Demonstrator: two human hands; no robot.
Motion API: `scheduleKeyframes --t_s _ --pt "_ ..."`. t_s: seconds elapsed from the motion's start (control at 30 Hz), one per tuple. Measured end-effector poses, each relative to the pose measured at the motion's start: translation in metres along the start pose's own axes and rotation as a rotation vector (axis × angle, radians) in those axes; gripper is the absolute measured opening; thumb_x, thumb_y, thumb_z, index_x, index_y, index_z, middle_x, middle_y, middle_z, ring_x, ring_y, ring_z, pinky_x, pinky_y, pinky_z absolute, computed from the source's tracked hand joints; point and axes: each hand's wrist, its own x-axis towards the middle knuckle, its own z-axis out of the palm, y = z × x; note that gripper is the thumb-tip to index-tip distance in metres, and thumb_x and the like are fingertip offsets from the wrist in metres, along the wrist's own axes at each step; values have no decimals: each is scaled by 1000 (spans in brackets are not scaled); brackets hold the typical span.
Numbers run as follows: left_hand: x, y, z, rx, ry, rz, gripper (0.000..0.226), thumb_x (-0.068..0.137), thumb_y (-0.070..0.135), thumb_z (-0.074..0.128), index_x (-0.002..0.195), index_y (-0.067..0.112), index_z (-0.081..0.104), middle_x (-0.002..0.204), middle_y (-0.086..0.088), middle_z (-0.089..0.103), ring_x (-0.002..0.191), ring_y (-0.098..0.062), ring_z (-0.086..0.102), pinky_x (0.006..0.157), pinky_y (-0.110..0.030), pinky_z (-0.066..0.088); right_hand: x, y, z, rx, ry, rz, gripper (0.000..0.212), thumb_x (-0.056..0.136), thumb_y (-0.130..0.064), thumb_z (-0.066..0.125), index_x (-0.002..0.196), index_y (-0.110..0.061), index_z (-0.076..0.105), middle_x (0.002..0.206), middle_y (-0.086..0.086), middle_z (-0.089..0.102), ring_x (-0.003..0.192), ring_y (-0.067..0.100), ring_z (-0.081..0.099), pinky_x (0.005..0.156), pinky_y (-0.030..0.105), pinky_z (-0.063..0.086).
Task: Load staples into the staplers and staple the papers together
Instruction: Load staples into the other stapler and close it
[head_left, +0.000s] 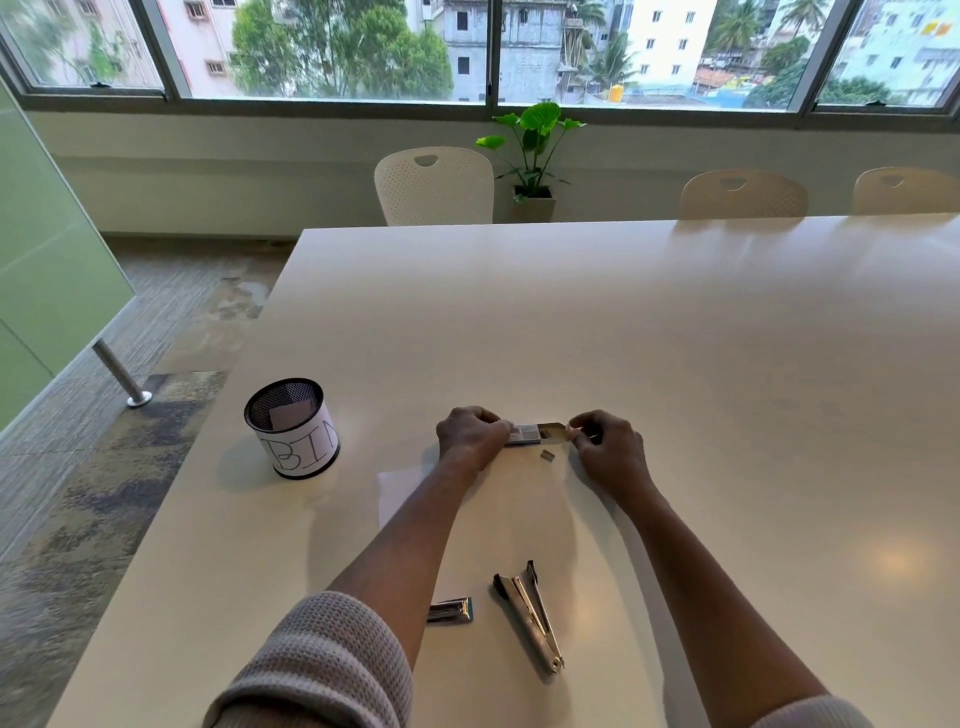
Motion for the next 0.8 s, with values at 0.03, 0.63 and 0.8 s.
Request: scheduleKeyframes --t_s 0.03,0.63,0.8 --pt "0 0 0 -1 -8 -3 25 81 33 71 101 19 79 107 -3 75 92 -13 57 80 -20 45 2 -1 0 -16 -3 25 18 92 -13 67 107 -9 74 97 10 75 94 26 69 80 20 40" --pt "0 -2 -1 28 -30 11 20 75 25 80 94 20 79 101 -1 76 90 -10 62 79 -18 47 20 -18 6 184 -47 393 12 78 -10 75 76 -22 78 83 3 74 80 14 65 68 20 48" --pt "1 -3 -2 27 -28 15 19 76 26 80 94 20 79 100 -1 75 88 -10 60 80 -17 46 19 -20 7 153 -58 388 15 76 -7 75 84 -19 80 83 2 72 86 15 64 73 19 44"
